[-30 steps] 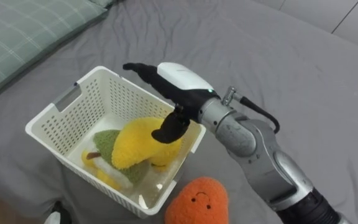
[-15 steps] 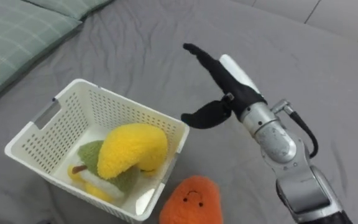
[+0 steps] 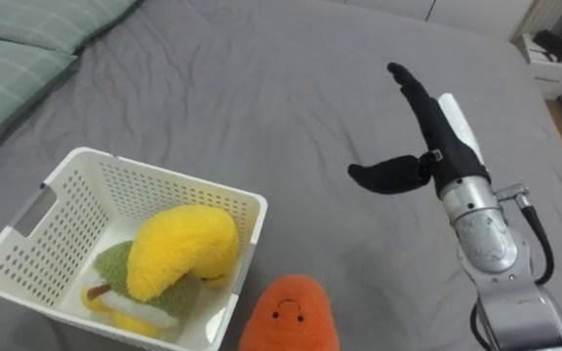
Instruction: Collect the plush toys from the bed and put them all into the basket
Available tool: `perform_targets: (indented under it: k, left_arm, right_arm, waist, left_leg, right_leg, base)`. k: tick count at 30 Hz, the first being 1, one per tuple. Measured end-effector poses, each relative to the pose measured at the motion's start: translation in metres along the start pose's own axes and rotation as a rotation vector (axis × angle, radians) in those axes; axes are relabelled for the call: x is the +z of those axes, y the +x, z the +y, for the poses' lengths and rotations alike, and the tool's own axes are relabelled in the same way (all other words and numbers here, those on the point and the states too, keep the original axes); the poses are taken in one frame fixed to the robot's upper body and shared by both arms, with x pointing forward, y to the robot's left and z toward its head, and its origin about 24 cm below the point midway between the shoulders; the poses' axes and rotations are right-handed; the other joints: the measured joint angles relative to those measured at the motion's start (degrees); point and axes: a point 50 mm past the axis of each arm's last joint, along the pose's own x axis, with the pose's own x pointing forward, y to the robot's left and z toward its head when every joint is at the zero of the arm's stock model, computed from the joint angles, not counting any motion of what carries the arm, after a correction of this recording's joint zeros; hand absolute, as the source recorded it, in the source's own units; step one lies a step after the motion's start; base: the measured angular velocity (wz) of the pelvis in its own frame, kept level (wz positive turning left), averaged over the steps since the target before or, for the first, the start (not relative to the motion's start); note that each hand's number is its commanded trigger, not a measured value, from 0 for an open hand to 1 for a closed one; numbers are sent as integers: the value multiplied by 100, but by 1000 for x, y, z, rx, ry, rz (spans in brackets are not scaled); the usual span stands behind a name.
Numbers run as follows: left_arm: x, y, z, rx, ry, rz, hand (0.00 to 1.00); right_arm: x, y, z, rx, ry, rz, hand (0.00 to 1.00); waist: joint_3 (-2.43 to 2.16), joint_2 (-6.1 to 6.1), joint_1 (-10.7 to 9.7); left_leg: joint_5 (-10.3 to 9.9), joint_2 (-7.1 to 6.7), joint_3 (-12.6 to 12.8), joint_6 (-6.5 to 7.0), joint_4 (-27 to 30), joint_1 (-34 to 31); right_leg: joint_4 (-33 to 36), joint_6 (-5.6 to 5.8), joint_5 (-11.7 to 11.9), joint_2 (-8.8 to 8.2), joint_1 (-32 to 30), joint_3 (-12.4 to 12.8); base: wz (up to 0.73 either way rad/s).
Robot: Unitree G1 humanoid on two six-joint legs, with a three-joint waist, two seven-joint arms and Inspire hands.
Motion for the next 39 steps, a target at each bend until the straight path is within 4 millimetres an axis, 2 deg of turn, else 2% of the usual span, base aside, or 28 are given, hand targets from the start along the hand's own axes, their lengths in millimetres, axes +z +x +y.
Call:
perform_targets:
  k: [6,17,19,26,29,34,39]
  left_arm:
    - [-2,0,0,0,0,6,0]
    - [-2,-1,-1,-5,-22,13,0]
    - [-1,-1,-2,-6,-36,16,0]
    - [-1,-1,-4,-14,-44,16,0]
    - [-1,-2,-4,-18,-38,13,0]
    - [1,-2,-5,-23,-24,2,0]
    - [5,-2,-4,-21,-31,-14,0]
  right_arm:
    - [-31,-4,8,17,-6,125,0]
    - [-32,-7,12,36,0,129,0]
    - [-36,-12,18,69,1,144,0]
    - [-46,-26,34,207,-6,191,0]
    - [-48,-29,41,259,-5,198,0]
    - [-55,-43,70,451,-34,241,0]
    - [-60,-49,80,554,-41,266,0]
  waist:
    - [-11,18,-84]
    - [-30,11,-126]
    - [-51,5,-115]
    - [-65,39,-120]
    - [-54,56,-99]
    - [-32,39,-76]
    - [-2,18,10]
  left_leg:
    - [0,3,19,0,4,22]
    - [-1,5,30,-1,-2,23]
    - [-1,5,16,-1,-4,28]
    - [-1,2,-9,-1,3,21]
    - [-2,1,-14,-2,-6,27]
    - [-17,1,-12,-1,-3,14]
    - [-21,-2,-12,-1,6,19]
  right_leg:
    - [4,-2,3,0,19,12]
    - [-11,-2,2,13,1,63]
    - [-11,-1,3,13,6,62]
    - [2,0,5,10,16,54]
    - [-5,-1,5,10,34,47]
    - [-22,0,5,12,31,51]
    - [-51,3,2,16,31,56]
  base:
    - [-1]
    - [-1]
    - [0]
    - [0]
    - [1]
    - [0]
    - [0]
